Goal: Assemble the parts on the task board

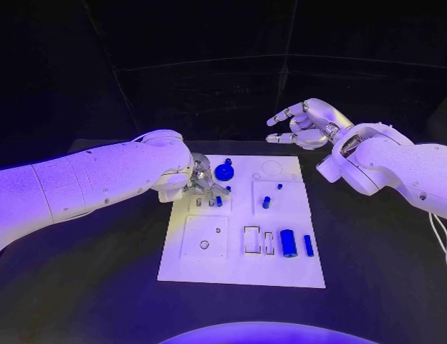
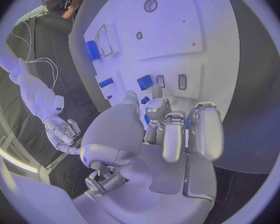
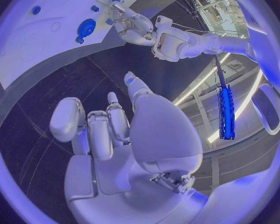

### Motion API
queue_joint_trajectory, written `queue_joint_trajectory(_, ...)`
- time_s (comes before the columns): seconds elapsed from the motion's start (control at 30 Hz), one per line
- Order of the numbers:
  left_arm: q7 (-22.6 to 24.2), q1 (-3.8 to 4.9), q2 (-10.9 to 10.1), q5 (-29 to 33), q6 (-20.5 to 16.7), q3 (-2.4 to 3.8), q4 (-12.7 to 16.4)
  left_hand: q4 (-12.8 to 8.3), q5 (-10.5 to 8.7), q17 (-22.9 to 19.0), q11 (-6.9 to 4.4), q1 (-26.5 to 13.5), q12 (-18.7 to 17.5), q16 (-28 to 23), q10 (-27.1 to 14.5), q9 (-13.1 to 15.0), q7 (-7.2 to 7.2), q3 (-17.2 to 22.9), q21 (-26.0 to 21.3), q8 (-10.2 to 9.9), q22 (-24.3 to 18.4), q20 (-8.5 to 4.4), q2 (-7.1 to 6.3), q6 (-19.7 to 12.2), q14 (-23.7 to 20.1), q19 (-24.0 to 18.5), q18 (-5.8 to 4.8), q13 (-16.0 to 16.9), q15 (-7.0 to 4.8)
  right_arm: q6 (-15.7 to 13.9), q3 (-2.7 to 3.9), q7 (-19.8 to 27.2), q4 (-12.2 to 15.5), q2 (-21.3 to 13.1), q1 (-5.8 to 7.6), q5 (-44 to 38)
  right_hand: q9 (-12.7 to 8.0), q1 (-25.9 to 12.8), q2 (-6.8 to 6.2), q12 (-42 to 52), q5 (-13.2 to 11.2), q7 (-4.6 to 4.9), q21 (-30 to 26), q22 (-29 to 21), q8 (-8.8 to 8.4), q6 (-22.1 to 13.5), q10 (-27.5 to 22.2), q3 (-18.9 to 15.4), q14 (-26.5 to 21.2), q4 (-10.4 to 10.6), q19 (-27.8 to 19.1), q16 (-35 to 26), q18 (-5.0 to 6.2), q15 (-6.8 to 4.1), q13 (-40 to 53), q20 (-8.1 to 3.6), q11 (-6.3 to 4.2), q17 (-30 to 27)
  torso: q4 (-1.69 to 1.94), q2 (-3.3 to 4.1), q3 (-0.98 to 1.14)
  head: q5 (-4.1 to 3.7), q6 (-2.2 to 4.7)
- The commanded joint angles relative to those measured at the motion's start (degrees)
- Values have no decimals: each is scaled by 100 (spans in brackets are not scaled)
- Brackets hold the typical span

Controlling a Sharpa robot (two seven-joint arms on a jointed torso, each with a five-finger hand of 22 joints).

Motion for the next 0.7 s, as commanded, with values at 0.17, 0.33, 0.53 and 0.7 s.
queue_joint_trajectory(0.17, -88, 13, 48, -85, 215, -11, -14, -1, -19, 1507, -30, 43, 30, 18, 0, 29, -2, -45, 44, 58, 28, -31, 41, -35, 595, 128, -109, 11, -53, 49, 6, -20, -31, 31, 14, 9, -7, 8, 39, -33, 17, 11, -20, -2, 30, 38, -36, -43, 365, 1, -23, -14, 42, -36, -3, -3, -7, 491, 2, 3, -5, -2, -28)
queue_joint_trajectory(0.33, -80, 14, 80, -85, 227, -14, -15, -18, -17, 1507, -33, 84, 40, 18, 1, 69, -6, -49, 58, 99, 54, -33, 59, -59, 595, 133, -113, 16, -55, 76, 5, -30, -58, 62, 14, 1, -9, 7, 45, -34, 31, 11, -23, -4, 32, 34, -34, -49, 365, 2, -23, -15, 42, -37, -4, -4, -7, 490, 5, 4, -4, -14, -23)
queue_joint_trajectory(0.53, -68, 15, 113, -85, 261, -16, -38, -45, -15, 1507, -36, 141, 52, 18, 1, 111, -9, -43, 68, 142, 74, -35, 86, -85, 595, 135, -115, 22, -58, 99, 5, -38, -79, 90, 14, -8, -9, 7, 45, -34, 31, 11, -23, -4, 32, 34, -34, -49, 365, 2, -23, -15, 42, -37, -4, -4, -7, 490, 2, 5, -1, -9, -40)
queue_joint_trajectory(0.7, -52, 15, 133, -84, 286, -27, -49, -89, -14, 1507, -38, 215, 60, 18, 0, 157, -12, -30, 76, 186, 89, -37, 111, -116, 595, 135, -117, 23, -60, 103, 5, -35, -103, 110, 14, -11, -12, 17, 60, -30, 60, 10, -29, -13, 37, 28, -28, -53, 365, -2, -25, -19, 43, -39, 0, -7, -9, 485, 3, 9, -4, -28, -61)
